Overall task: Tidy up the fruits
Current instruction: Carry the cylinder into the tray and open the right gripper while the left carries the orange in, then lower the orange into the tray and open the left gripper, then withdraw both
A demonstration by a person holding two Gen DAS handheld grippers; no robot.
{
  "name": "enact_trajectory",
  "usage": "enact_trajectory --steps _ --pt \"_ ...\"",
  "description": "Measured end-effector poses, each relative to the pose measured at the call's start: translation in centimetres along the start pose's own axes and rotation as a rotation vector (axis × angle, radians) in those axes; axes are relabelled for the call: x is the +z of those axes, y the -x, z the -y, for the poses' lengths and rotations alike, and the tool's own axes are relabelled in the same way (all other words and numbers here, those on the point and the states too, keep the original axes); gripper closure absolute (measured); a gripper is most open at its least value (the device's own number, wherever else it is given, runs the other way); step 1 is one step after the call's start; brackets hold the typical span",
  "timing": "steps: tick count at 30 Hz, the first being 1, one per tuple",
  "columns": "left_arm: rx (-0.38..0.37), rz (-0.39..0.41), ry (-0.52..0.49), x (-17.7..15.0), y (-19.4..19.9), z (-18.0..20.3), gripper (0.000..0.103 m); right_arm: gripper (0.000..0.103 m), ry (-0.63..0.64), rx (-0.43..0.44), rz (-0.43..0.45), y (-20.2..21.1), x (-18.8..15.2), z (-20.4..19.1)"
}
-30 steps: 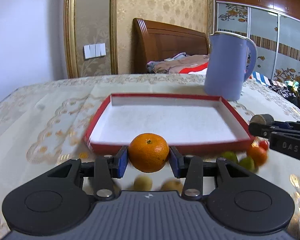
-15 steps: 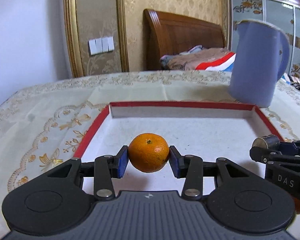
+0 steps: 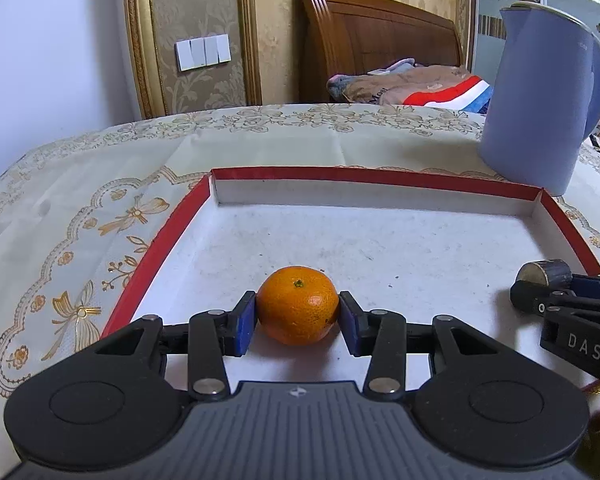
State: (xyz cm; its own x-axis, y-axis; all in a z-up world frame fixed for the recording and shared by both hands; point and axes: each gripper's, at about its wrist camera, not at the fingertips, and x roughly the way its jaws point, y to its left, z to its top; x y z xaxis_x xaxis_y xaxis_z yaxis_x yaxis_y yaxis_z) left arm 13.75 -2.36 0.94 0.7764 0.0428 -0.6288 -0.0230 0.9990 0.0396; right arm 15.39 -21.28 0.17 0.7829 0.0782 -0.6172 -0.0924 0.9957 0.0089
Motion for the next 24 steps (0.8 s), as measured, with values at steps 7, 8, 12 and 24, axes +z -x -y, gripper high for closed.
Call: enact_trajectory --steps 7,8,12,24 --pt "0.021 0.034 -0.012 -0.1 0.3 0.1 0.058 0.053 -0.016 -0.008 0.034 0.7 0.0 0.3" --pt "0.019 0.043 -0.013 -0.1 0.5 0.1 0.052 0.045 -0.017 -0.013 0.049 1.0 -0.1 0.2" --pt "0.028 0.091 -0.011 -0.2 1.4 0.2 0.038 0.044 0.009 -0.033 0.089 1.7 -0.4 -0.1" --pt "0.032 0.149 0.012 -1.1 3.4 -0.6 0.035 0.019 -0.023 -0.022 0.115 2.5 -1.0 0.3"
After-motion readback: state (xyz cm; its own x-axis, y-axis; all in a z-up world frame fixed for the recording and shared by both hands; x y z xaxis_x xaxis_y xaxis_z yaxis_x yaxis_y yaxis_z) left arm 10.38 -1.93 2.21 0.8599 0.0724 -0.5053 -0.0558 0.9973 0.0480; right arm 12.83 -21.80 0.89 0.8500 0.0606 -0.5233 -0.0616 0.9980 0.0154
